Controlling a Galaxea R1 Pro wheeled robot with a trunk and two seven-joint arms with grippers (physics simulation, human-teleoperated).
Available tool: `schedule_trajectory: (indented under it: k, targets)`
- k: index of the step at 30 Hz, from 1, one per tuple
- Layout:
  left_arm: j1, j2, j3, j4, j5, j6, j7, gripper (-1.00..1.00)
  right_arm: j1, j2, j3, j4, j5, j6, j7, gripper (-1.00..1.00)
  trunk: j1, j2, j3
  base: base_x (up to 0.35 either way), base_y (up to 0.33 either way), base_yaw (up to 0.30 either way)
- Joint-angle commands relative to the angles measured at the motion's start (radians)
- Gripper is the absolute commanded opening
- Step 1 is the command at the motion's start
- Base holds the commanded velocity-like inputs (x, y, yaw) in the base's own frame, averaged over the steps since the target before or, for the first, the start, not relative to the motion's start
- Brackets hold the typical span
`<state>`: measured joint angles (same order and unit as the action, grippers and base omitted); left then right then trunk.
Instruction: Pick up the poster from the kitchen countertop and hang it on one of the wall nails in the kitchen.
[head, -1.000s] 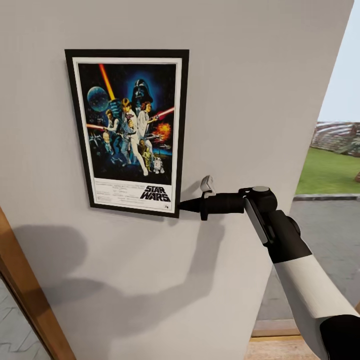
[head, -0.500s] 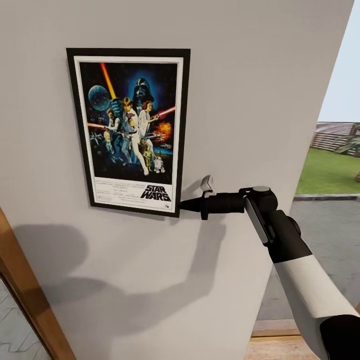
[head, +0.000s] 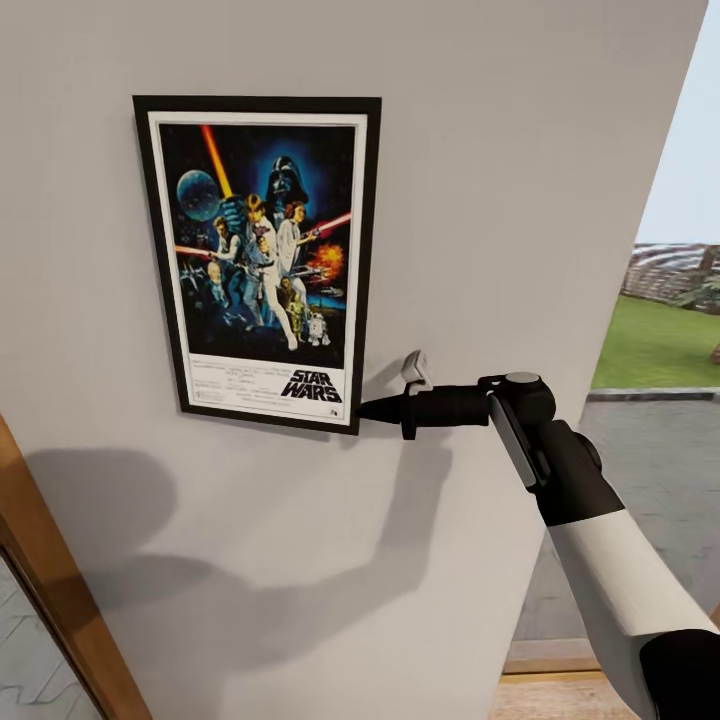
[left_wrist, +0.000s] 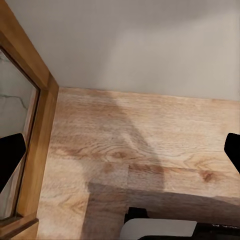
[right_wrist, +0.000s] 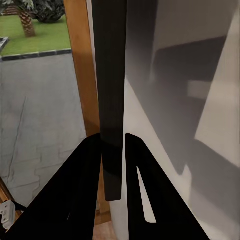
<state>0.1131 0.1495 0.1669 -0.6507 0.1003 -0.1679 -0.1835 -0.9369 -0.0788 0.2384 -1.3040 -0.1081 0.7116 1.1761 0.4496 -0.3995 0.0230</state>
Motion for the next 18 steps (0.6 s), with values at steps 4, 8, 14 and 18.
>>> schedule_trajectory:
  k: [4,8,14,18]
  targets:
    - [0.000,0.002,0.002,0.002,0.010,0.000,-0.008,1.00,0.000,-0.001,0.001,0.000,-0.009,0.009,-0.003,-1.00,0.000,-0.001,0.000,0.000,0.000,0.000]
    - [0.000,0.002,0.002,0.003,0.010,-0.001,-0.008,1.00,0.000,-0.001,-0.001,0.000,-0.009,0.010,-0.004,-1.00,0.000,-0.001,0.000,0.000,0.000,0.000]
    - [0.000,0.002,0.002,0.003,0.010,-0.001,-0.008,1.00,0.000,-0.001,-0.002,-0.001,-0.010,0.011,-0.003,-1.00,0.000,-0.001,0.000,0.000,0.000,0.000]
    - [0.000,0.002,0.002,0.003,0.010,-0.001,-0.008,1.00,0.000,-0.001,-0.002,-0.001,-0.010,0.011,-0.003,-1.00,0.000,-0.001,0.000,0.002,0.000,0.000]
